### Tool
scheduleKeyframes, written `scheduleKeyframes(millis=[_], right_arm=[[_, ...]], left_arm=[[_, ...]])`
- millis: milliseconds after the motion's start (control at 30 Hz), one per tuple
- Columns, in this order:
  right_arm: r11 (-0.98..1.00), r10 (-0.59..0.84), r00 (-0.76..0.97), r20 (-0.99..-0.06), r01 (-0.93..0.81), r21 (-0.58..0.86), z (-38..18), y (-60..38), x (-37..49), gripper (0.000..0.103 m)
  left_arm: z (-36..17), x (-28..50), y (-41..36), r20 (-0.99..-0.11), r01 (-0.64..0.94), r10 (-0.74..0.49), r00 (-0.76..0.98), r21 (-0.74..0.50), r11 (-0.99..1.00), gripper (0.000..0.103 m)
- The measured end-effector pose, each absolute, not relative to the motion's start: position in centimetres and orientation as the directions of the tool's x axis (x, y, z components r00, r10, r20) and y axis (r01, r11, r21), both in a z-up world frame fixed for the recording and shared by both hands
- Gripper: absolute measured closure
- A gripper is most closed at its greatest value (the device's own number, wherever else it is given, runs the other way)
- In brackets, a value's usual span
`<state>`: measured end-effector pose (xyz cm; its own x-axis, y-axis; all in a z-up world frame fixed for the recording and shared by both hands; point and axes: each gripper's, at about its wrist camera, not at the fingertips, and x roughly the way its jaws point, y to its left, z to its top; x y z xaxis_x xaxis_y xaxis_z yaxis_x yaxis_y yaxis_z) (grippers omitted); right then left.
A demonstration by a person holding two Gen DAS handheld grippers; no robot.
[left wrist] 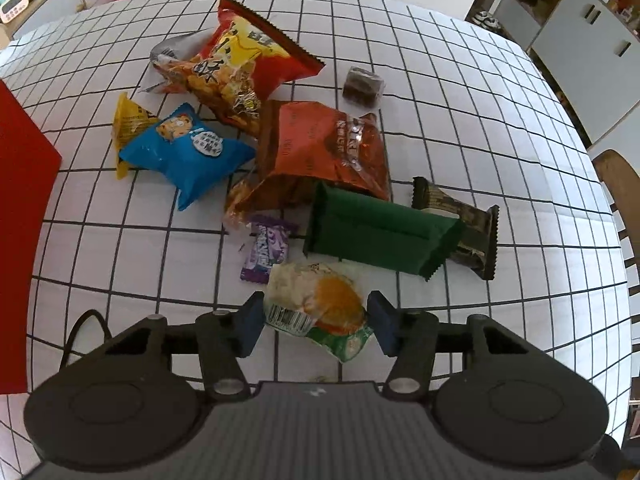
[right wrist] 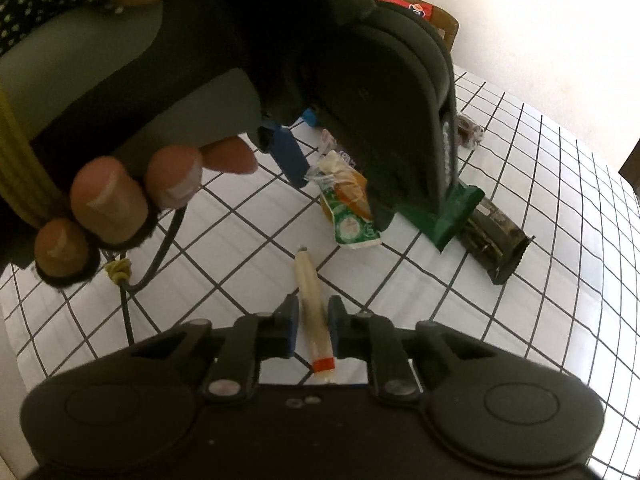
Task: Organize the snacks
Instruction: 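Carry the bread packet into the box with the left gripper while the right gripper carries the wooden stick in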
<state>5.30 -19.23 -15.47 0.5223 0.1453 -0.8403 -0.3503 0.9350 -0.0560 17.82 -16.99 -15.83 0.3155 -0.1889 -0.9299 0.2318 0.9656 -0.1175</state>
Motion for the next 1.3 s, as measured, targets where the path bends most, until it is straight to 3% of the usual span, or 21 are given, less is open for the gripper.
scheduleKeyframes(millis=[633,1300], right_arm=[[0.977,0.184,0.527,-0.83,-0.194,0.093,-13.7,-21.4,2.7,0.094],[0.937,0.348,0.596,-0.724,-0.24,0.253,-6.7,-19.9,2.7,0.094]], left_arm=[[-14.8,14.2,-10.7,-0.916,0.116,-0.166,0.365,-0.132,0.984,0.068],[-6.8,7.1,-2.5,-0.86,0.017,-0.166,0.482,-0.18,0.983,0.069]])
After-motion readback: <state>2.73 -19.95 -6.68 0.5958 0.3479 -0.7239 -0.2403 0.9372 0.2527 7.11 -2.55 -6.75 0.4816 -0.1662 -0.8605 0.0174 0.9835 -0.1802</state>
